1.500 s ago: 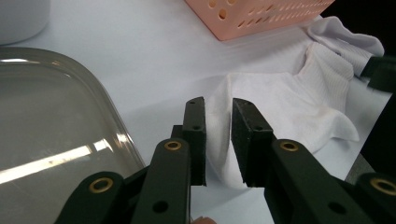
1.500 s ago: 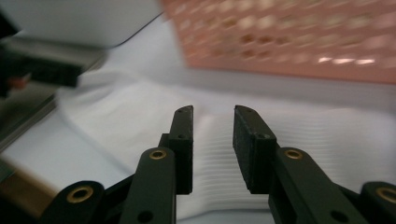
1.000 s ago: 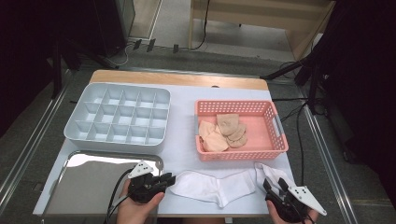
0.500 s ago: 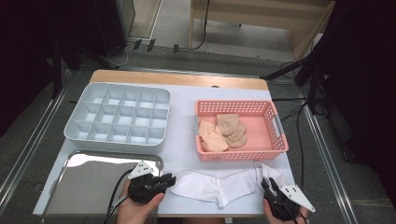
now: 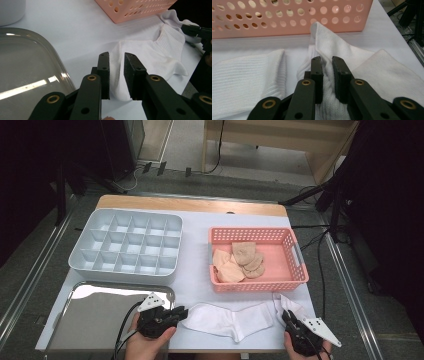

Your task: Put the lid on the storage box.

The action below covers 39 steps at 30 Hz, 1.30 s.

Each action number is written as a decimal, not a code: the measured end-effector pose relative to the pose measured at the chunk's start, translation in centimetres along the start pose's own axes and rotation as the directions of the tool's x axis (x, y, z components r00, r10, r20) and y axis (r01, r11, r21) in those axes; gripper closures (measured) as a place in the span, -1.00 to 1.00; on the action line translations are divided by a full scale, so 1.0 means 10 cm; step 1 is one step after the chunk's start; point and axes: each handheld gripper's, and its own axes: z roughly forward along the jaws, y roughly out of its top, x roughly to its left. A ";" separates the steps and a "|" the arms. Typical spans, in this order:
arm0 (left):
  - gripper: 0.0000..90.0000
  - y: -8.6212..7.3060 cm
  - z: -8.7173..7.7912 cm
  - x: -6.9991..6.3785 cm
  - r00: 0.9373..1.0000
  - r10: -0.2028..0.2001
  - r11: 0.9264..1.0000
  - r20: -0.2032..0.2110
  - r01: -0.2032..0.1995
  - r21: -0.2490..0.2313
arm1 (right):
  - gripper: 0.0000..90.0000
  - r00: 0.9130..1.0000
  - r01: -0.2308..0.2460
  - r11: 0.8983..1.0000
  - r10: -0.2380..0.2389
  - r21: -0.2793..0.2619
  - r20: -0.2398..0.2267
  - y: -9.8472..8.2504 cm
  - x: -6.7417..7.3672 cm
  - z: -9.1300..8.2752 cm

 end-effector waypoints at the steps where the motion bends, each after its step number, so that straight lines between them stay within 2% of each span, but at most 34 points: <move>1: 0.70 0.00 0.00 0.00 1.000 0.000 1.000 0.001 0.000 0.000 | 0.80 1.000 0.000 1.000 0.000 0.000 0.000 0.00 0.00 0.00; 13: 0.78 0.00 0.00 -0.01 1.000 -0.002 1.000 0.002 0.002 -0.001 | 0.81 1.000 0.002 1.000 -0.002 -0.001 -0.003 0.00 -0.01 0.00; 17: 0.81 0.00 0.00 -0.01 1.000 -0.003 1.000 0.005 0.003 0.001 | 0.83 1.000 0.004 1.000 -0.003 -0.009 0.010 0.01 0.01 -0.02; 25: 0.82 -0.01 0.01 -0.01 1.000 0.001 1.000 0.006 -0.001 0.001 | 0.84 1.000 0.015 0.997 -0.013 -0.080 0.020 0.11 0.05 -0.14; 32: 0.82 -0.01 0.02 -0.01 1.000 0.003 1.000 0.005 -0.003 0.001 | 0.84 1.000 0.025 0.991 -0.027 -0.129 -0.014 0.21 0.21 -0.26; 36: 0.83 -0.01 0.01 -0.01 1.000 0.004 1.000 0.005 -0.004 0.001 | 0.84 0.998 0.048 0.987 -0.056 -0.152 -0.043 0.26 0.37 -0.31; 39: 0.83 -0.01 0.01 -0.01 1.000 0.003 1.000 0.005 -0.003 0.001 | 0.84 0.994 0.057 0.985 -0.071 -0.163 -0.086 0.29 0.52 -0.35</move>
